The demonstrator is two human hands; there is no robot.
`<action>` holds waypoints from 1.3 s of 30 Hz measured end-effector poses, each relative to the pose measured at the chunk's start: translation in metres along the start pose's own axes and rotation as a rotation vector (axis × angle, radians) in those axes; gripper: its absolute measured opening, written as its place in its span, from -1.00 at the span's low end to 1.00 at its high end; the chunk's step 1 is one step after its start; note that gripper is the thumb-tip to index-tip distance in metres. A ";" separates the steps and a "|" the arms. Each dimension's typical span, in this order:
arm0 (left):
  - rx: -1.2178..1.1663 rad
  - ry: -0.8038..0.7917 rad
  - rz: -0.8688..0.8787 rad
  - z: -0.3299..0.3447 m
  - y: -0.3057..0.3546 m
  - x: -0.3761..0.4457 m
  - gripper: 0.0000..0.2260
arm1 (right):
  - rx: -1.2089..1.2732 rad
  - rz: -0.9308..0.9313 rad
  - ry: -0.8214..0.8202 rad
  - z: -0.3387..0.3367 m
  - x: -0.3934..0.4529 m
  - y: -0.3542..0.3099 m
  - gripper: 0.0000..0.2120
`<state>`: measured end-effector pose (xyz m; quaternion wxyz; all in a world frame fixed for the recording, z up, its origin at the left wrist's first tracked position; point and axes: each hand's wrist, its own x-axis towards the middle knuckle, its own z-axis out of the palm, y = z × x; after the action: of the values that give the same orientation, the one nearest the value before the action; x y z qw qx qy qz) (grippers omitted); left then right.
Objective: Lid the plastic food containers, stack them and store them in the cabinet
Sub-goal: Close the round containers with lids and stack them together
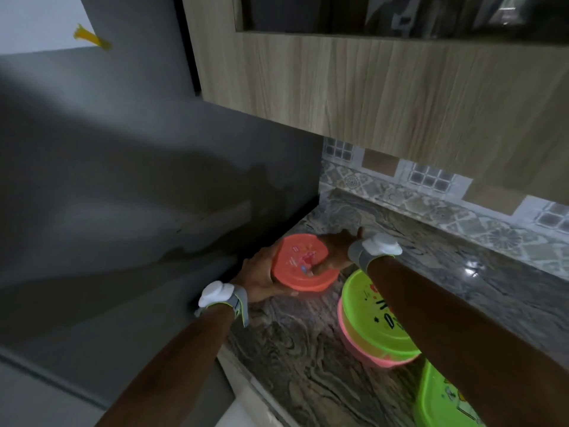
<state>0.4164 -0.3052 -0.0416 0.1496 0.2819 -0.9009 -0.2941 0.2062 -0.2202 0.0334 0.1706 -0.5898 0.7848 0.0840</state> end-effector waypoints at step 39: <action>-0.366 0.081 0.149 0.056 0.154 -0.045 -0.08 | 0.303 0.261 0.356 0.038 -0.200 0.088 -0.01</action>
<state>0.3635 -0.1503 0.0046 0.2557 0.1943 -0.8440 -0.4296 0.1782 -0.0028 0.0657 0.1040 -0.4570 0.8754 -0.1181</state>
